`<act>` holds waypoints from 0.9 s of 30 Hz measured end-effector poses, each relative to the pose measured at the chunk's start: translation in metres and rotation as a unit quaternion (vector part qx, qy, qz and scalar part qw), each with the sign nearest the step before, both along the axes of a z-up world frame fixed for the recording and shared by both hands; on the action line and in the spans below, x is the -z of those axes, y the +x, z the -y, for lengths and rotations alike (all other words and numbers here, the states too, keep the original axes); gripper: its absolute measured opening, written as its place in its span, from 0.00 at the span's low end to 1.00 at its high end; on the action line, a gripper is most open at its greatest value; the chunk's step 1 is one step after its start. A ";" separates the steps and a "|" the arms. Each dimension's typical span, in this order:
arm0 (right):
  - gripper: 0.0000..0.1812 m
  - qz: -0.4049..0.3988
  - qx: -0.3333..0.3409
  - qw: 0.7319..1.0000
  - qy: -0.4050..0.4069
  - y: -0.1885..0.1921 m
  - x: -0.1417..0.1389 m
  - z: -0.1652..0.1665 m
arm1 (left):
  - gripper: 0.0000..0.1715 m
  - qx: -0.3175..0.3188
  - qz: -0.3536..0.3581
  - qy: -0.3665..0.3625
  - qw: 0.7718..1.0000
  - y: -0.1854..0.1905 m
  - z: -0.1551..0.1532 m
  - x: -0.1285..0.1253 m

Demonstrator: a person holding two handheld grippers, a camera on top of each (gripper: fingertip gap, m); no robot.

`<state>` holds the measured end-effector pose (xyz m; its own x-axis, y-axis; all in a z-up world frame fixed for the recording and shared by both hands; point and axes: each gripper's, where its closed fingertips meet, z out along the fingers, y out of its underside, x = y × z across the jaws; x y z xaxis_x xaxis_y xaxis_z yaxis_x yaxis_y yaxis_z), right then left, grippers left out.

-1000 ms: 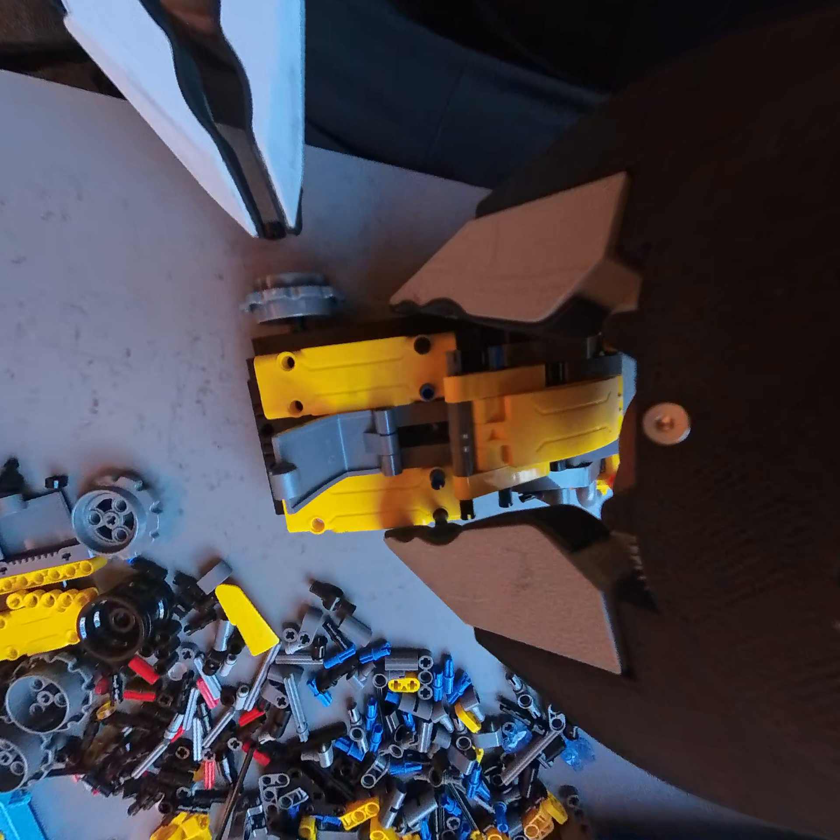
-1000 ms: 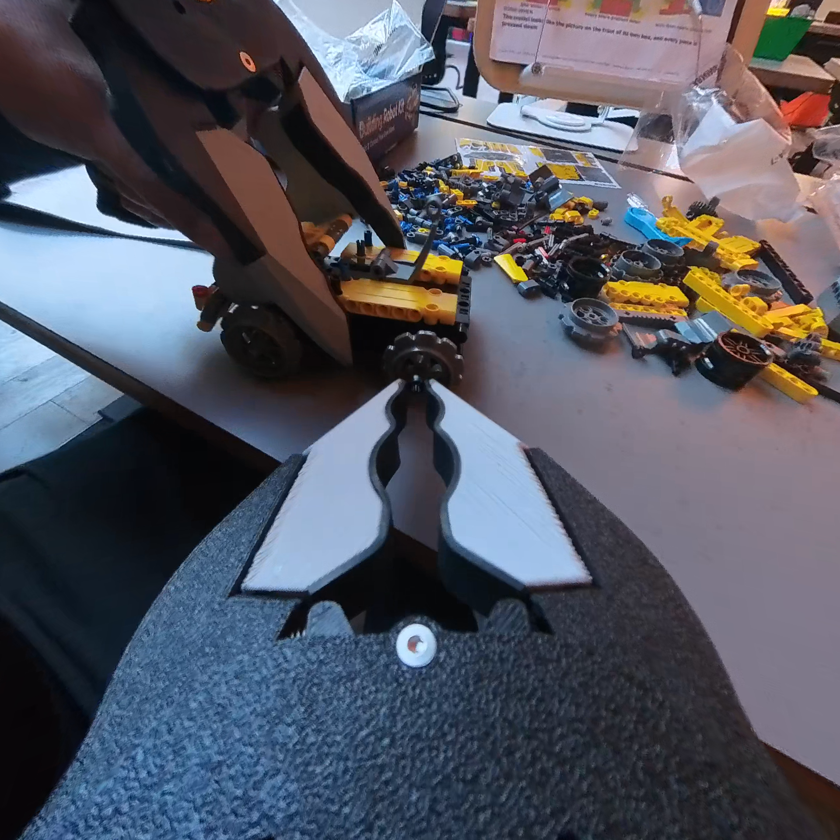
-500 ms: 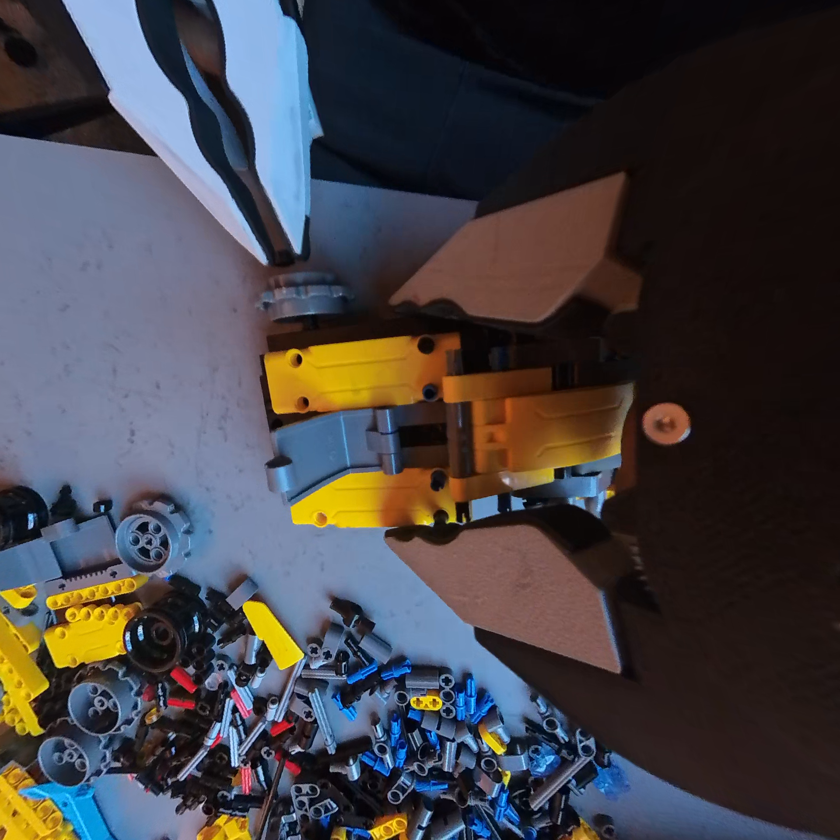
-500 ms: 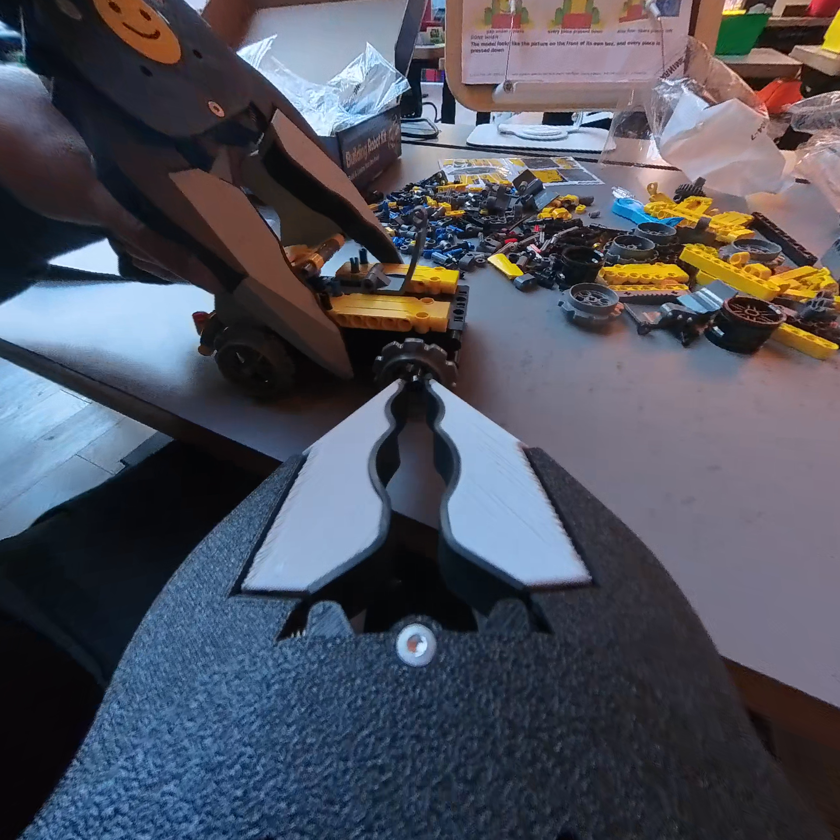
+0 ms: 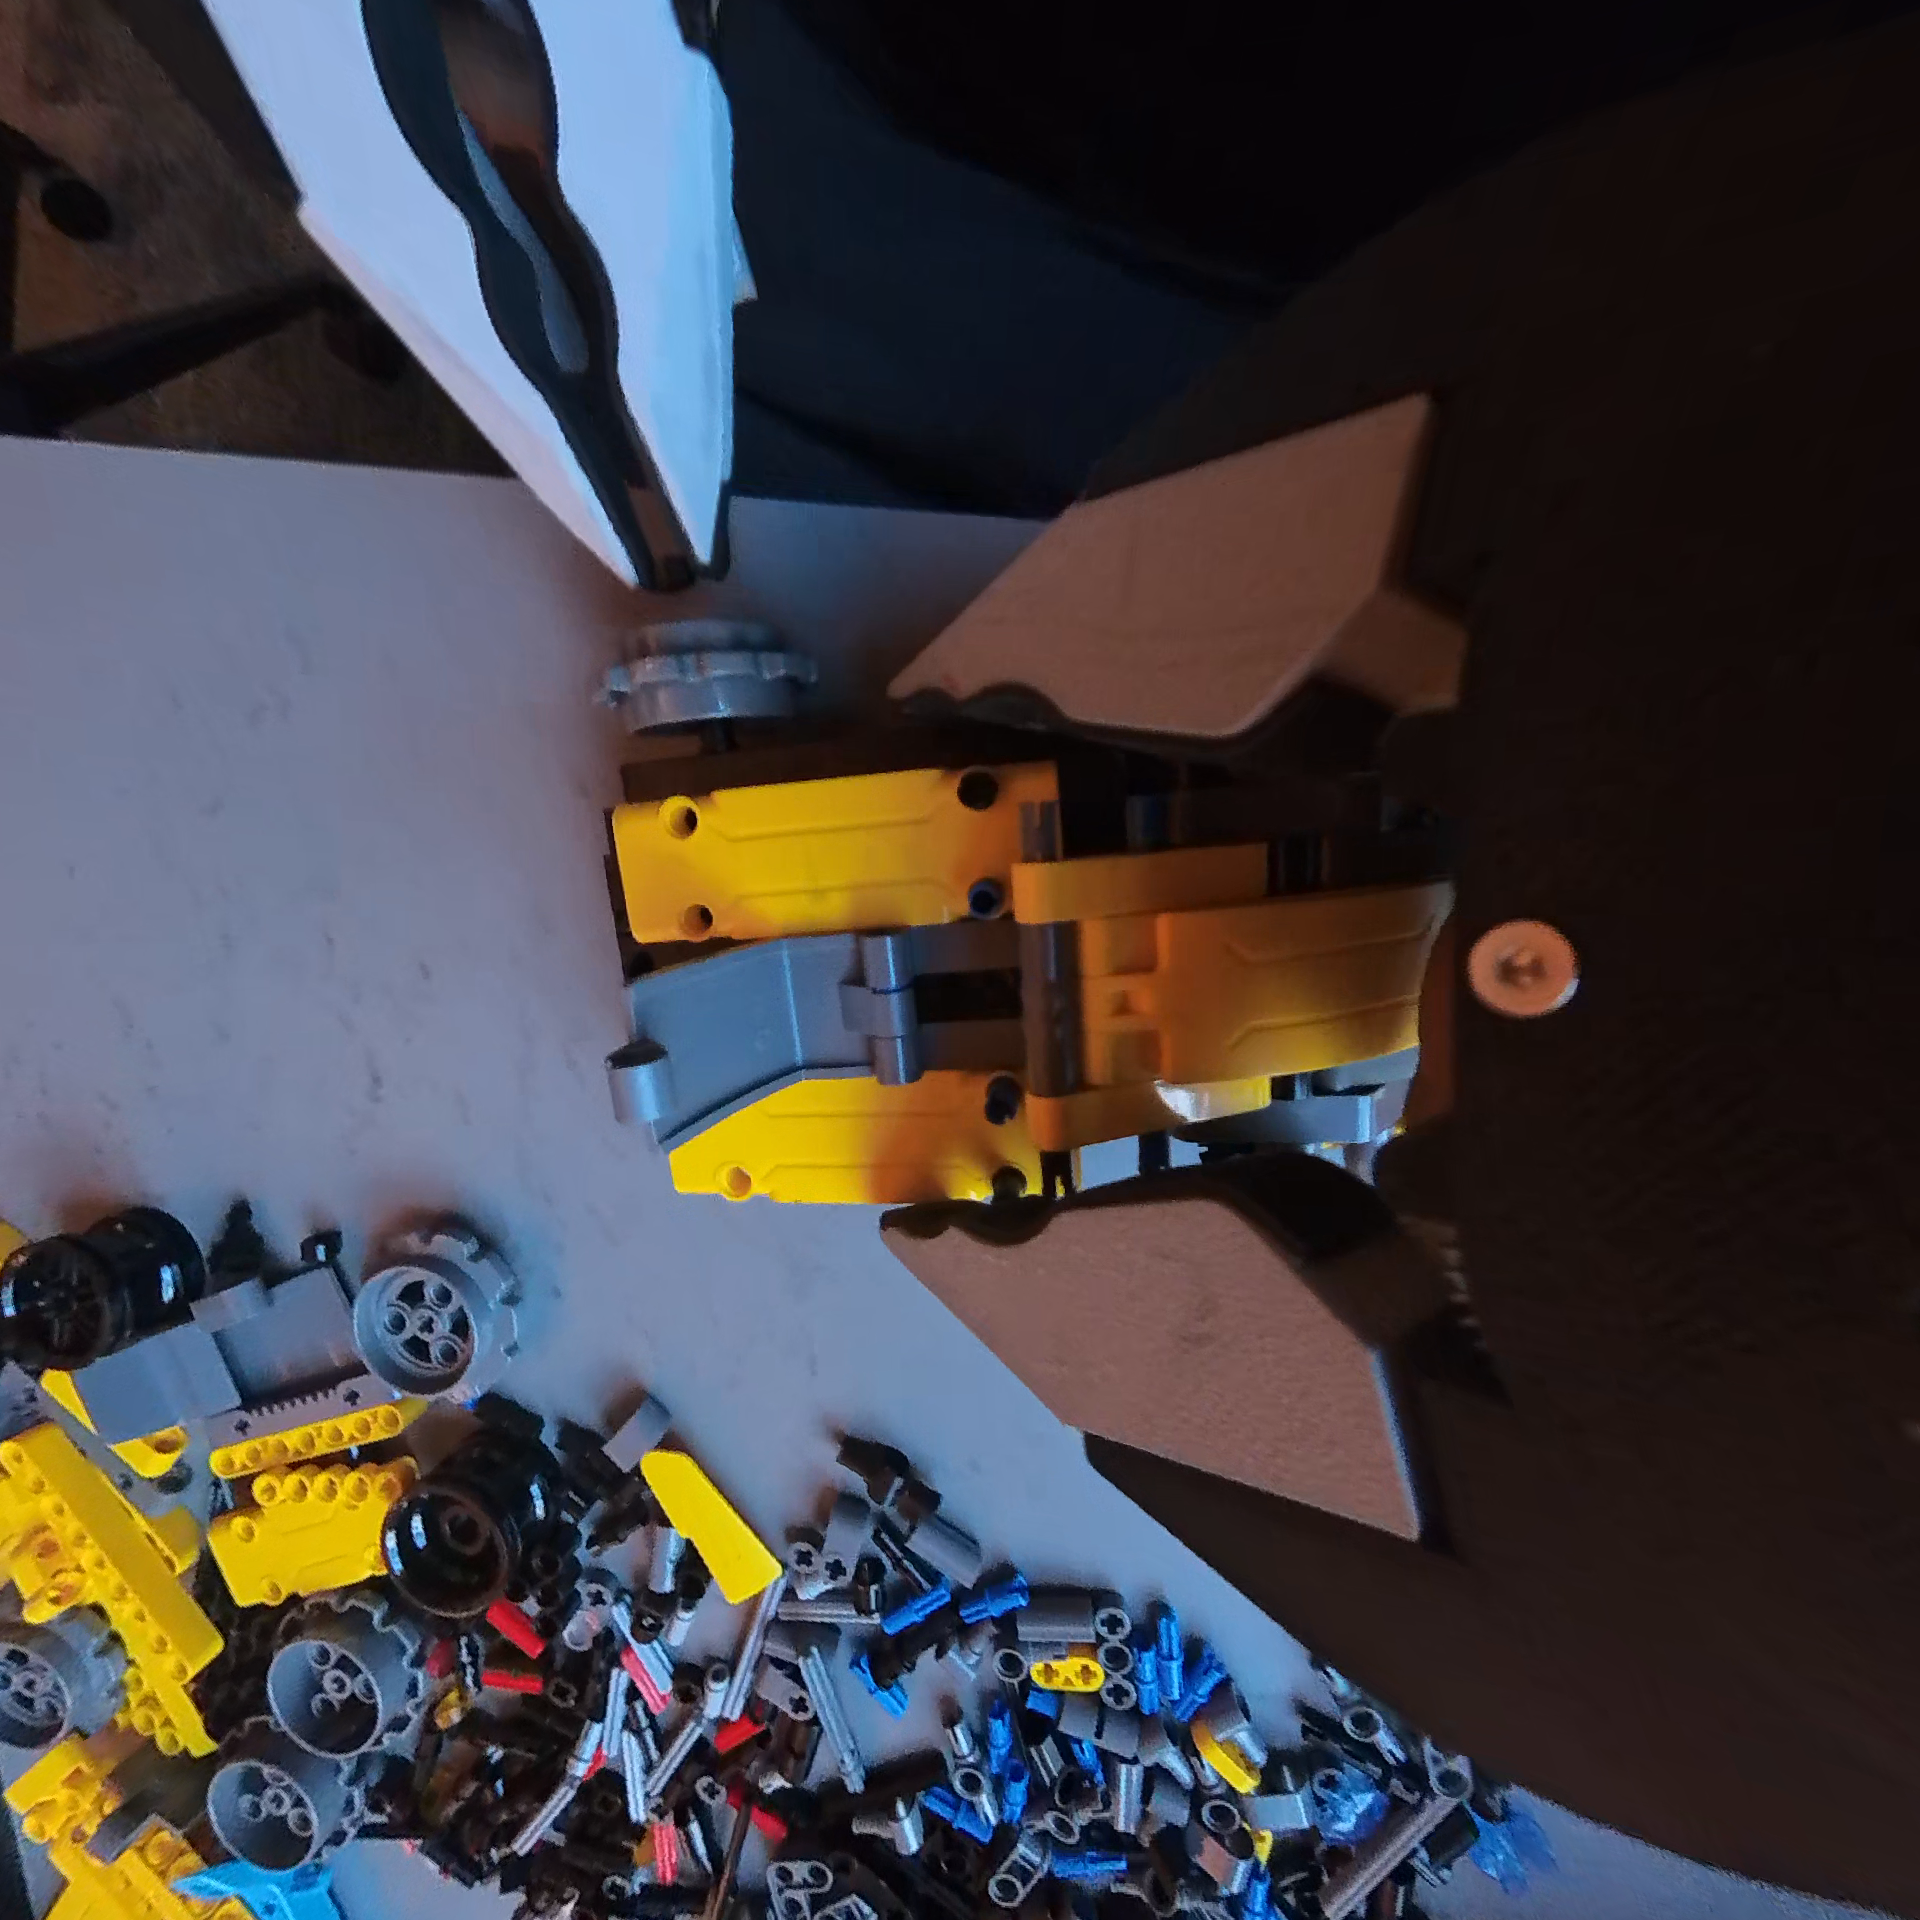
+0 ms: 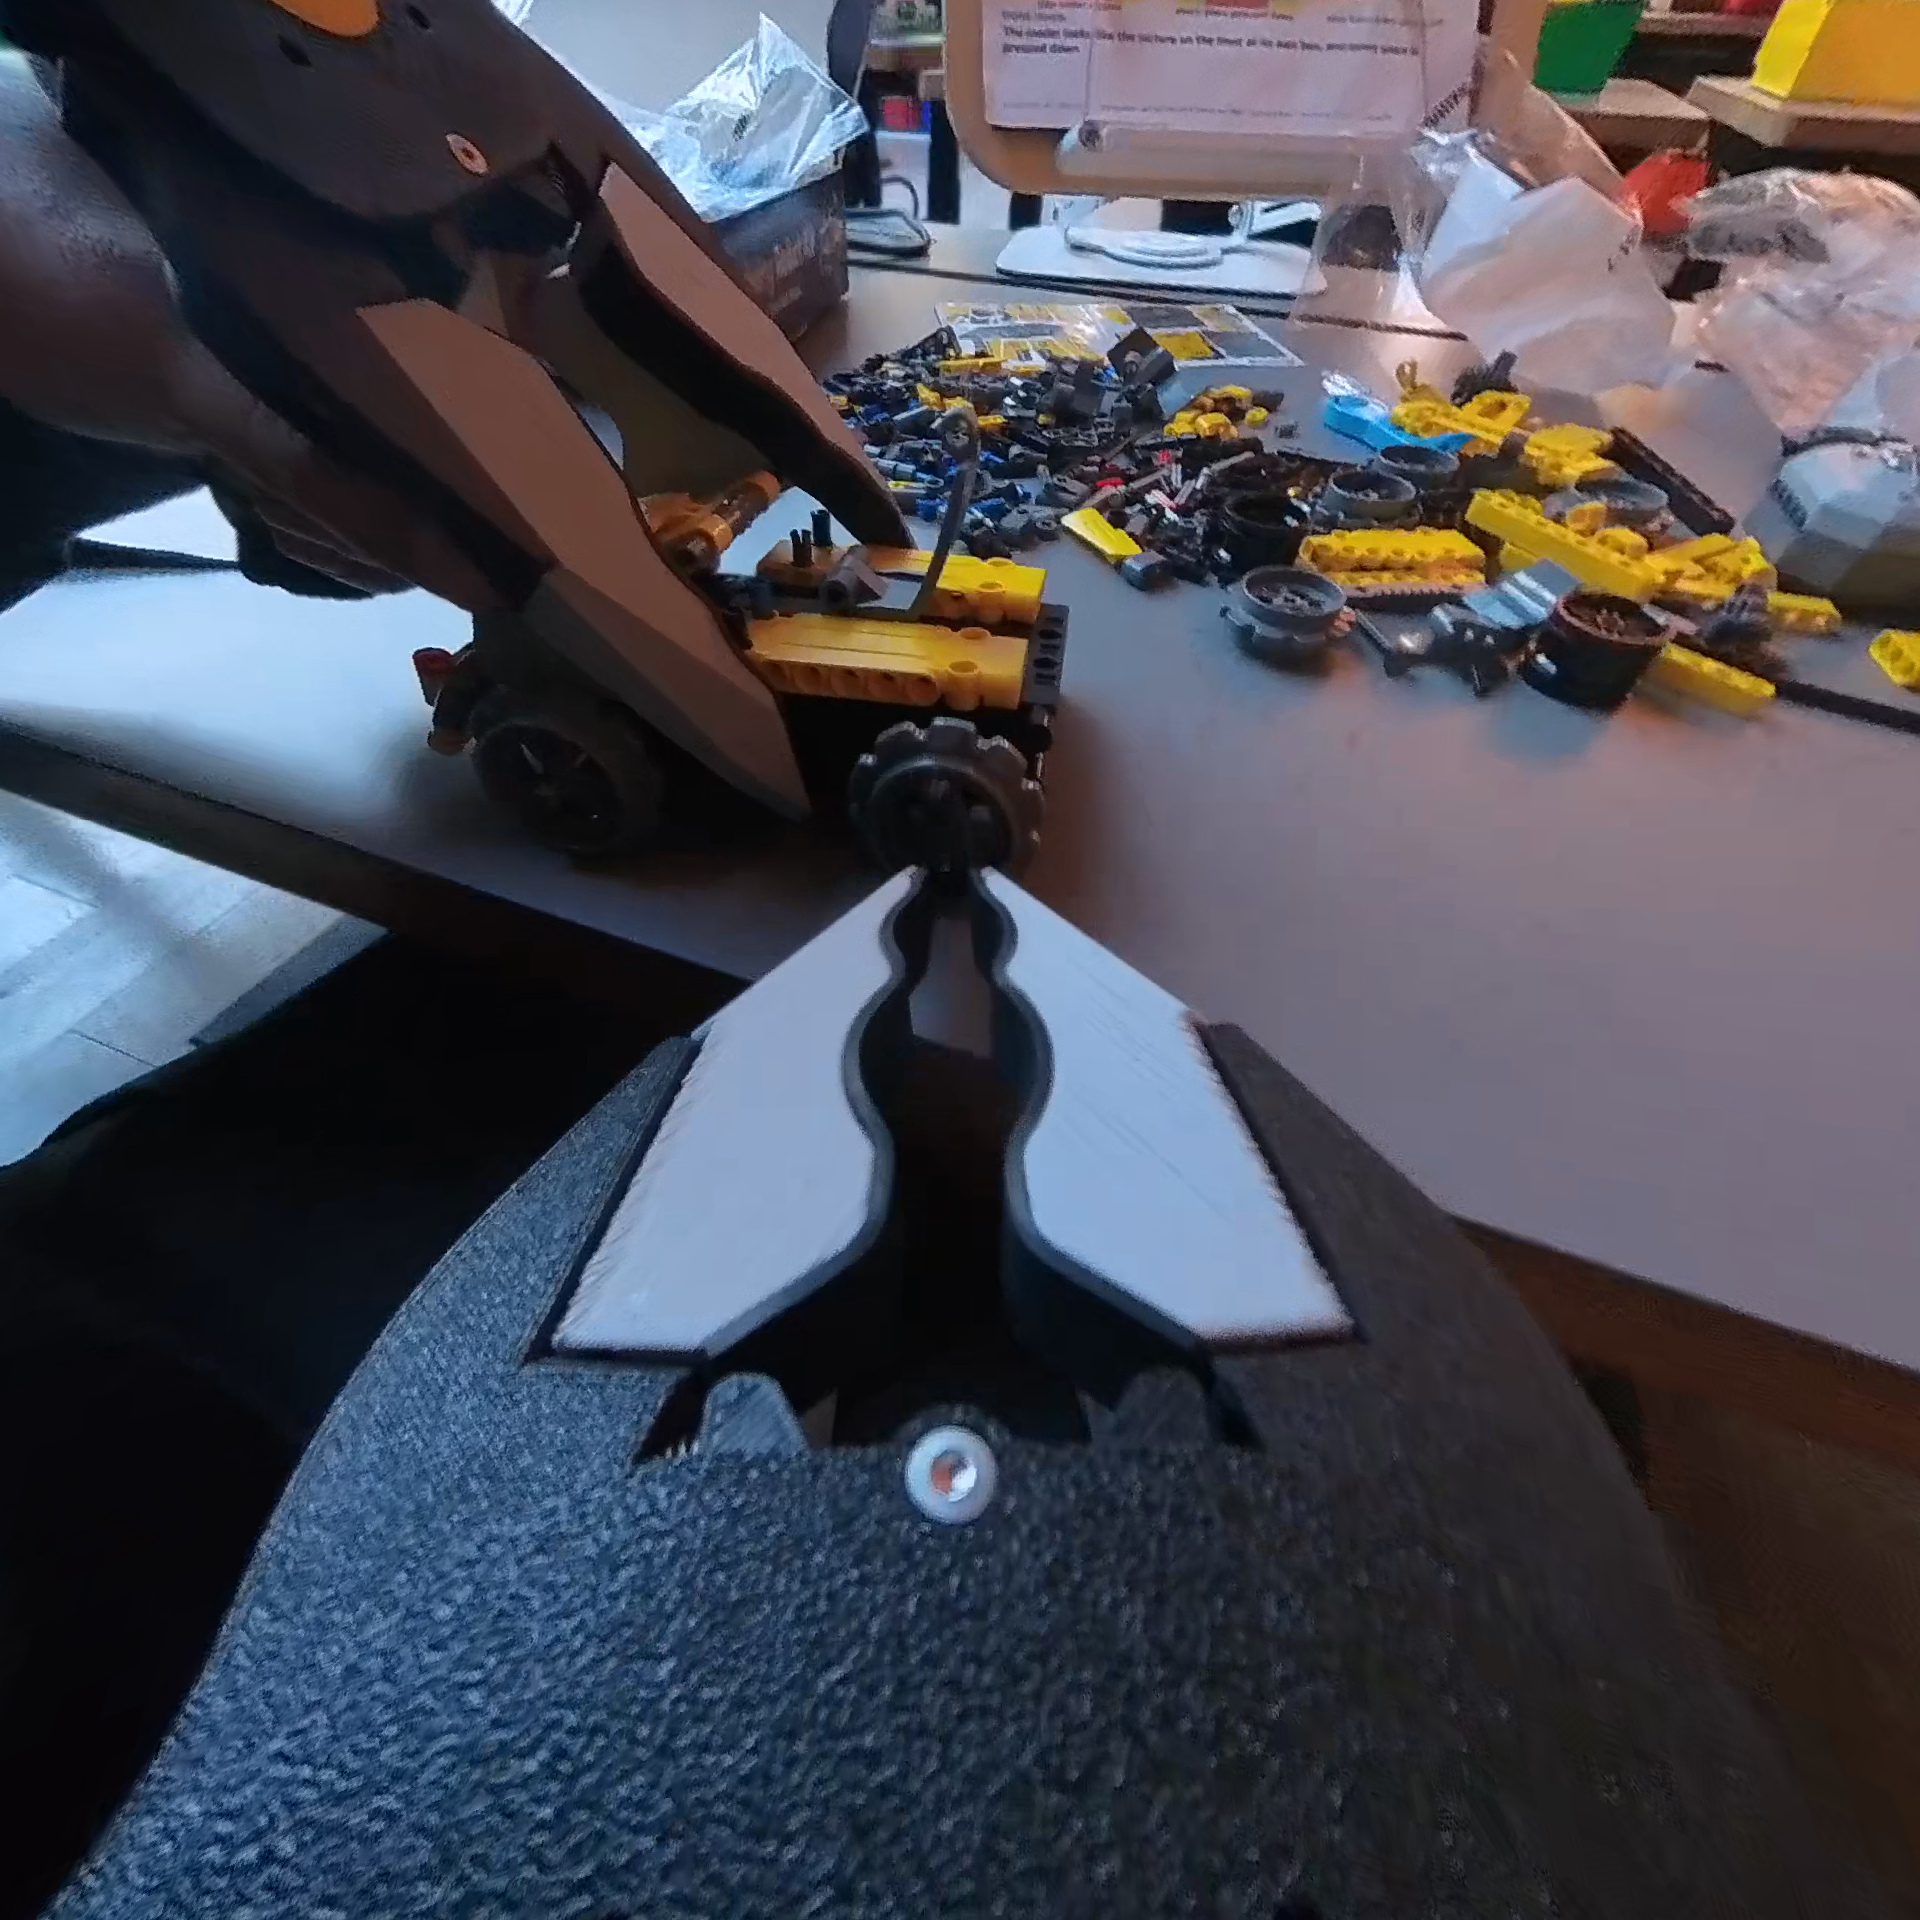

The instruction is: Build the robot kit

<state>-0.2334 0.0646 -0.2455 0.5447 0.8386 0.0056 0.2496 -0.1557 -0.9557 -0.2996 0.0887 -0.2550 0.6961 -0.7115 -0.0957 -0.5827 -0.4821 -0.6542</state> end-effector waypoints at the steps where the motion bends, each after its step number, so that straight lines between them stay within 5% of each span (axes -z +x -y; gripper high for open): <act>1: 0.03 -0.005 -0.001 1.000 -0.010 0.002 0.001 0.001 | 0.52 0.002 0.001 0.001 1.000 0.003 0.000 0.000; 27: 0.03 -0.019 -0.004 1.000 -0.011 0.000 -0.001 0.000 | 0.52 0.009 0.015 0.016 1.000 0.014 0.000 -0.001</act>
<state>-0.2332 0.0647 -0.2441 0.5379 0.8423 -0.0331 0.2143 -0.1746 -0.9610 -0.2852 0.0885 -0.2544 0.6855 -0.7215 -0.0975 -0.5712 -0.4500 -0.6865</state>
